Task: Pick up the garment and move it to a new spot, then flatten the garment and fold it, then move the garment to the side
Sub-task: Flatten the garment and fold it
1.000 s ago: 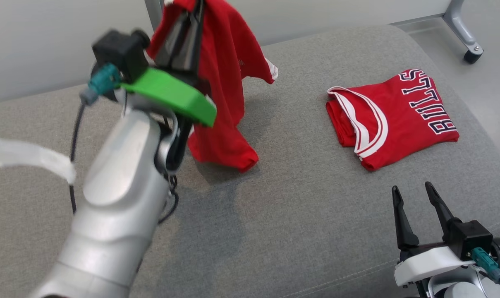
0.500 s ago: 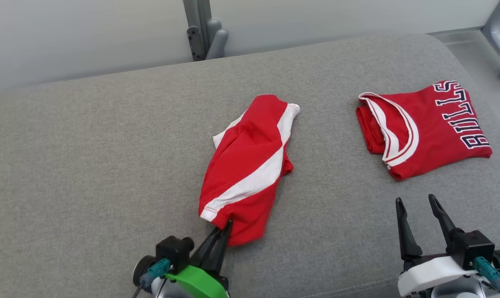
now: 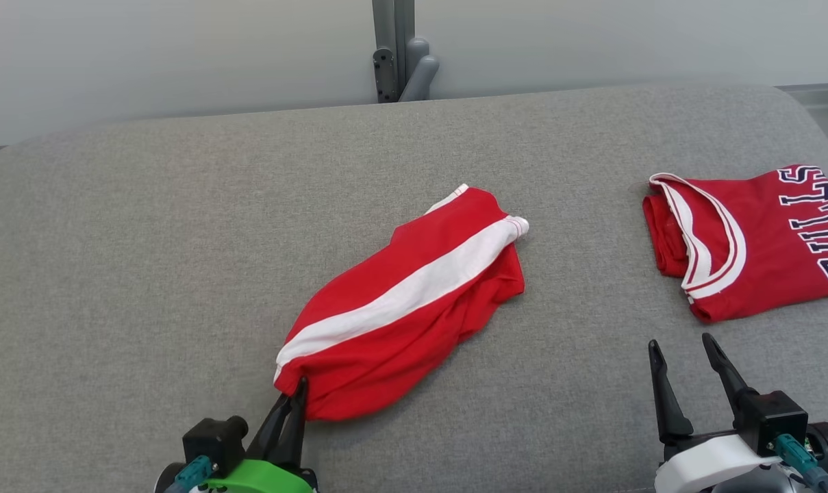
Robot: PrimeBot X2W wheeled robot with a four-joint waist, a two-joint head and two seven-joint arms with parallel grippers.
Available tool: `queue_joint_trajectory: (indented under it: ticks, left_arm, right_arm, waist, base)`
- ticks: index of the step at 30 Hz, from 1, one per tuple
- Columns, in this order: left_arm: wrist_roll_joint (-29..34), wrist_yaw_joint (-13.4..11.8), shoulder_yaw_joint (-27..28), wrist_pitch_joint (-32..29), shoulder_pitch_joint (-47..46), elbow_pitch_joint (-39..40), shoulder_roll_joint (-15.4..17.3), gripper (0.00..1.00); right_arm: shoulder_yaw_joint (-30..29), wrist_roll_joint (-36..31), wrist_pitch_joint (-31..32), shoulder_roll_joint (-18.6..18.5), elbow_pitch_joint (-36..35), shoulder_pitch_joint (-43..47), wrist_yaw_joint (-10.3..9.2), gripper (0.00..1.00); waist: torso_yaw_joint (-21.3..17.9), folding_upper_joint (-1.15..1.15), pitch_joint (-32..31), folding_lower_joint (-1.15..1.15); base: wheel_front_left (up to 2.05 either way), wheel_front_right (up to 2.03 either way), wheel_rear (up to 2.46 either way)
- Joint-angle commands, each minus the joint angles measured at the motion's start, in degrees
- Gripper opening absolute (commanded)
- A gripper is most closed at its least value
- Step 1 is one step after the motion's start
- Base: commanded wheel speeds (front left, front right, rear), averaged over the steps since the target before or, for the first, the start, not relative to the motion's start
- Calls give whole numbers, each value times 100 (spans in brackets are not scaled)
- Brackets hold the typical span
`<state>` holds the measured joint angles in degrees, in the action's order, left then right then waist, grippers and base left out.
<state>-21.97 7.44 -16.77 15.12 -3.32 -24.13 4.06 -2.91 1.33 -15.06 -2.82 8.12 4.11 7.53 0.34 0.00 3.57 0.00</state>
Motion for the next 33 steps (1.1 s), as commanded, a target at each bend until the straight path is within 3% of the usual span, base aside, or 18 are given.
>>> queue_joint_trajectory:
  ticks: [1, 2, 6, 8, 11, 14, 17, 21, 22, 25, 28, 33]
  left_arm:
    - [-107, 3, 54, 1, 112, -31, 85, 4]
    - [-107, 3, 54, 1, 112, -31, 85, 4]
    - [-218, 3, -57, 0, 228, -87, 148, 21]
    - [-295, 3, -175, 1, 269, -140, 182, 21]
    - [-482, 3, -382, 1, 314, -231, 213, 34]
    - [-600, 3, -661, 1, 311, -305, 305, 39]
    - [-641, 4, -855, 1, 306, -365, 348, 56]
    - [-689, 4, -1026, 1, 349, -477, 364, 97]
    - [-730, 4, -1050, 1, 372, -530, 356, 100]
    - [-826, 4, -969, 1, 426, -648, 317, 100]
    - [-836, 4, -551, 1, 514, -611, 258, 100]
    - [-267, 4, 163, 1, 832, -75, 92, 100]
  right_arm:
    - [0, -36, -15, -14, 25, 34, -9, 100]
    - [0, -36, -15, -14, 25, 34, -9, 100]
    - [25, -30, -14, -14, 47, 64, -9, 100]
    - [43, -21, -14, -14, 62, 76, -9, 100]
    - [68, -5, -15, -14, 78, 99, -9, 100]
    - [57, -3, -14, -14, 92, 107, -9, 100]
    - [48, -15, -14, -14, 109, 111, -9, 100]
    - [48, -20, -14, -14, 128, 128, -9, 100]
    - [53, -18, -14, -14, 133, 134, -9, 100]
    - [71, -13, -15, -14, 140, 175, -9, 100]
    - [36, -64, -15, -15, 60, 174, -9, 100]
    - [-134, -143, -14, -13, -154, 279, -9, 100]
  waist:
    - [48, 0, -33, 0]
    - [48, 0, -33, 0]
    - [69, 0, -69, 0]
    - [67, 0, -87, 0]
    - [56, 0, -107, 0]
    - [51, 0, -114, 0]
    - [54, 0, -124, 0]
    - [59, 0, -156, 0]
    - [59, 0, -167, 0]
    - [60, 0, -241, 0]
    - [58, 0, -302, 0]
    - [150, 0, -416, 0]
  base:
    - [0, 0, 0]
    - [0, 0, 0]
    - [0, 0, 0]
    - [0, 0, 0]
    - [0, 0, 0]
    - [0, 0, 0]
    - [0, 0, 0]
    - [0, 0, 0]
    - [0, 0, 0]
    - [0, 0, 0]
    - [0, 0, 0]
    - [0, 0, 0]
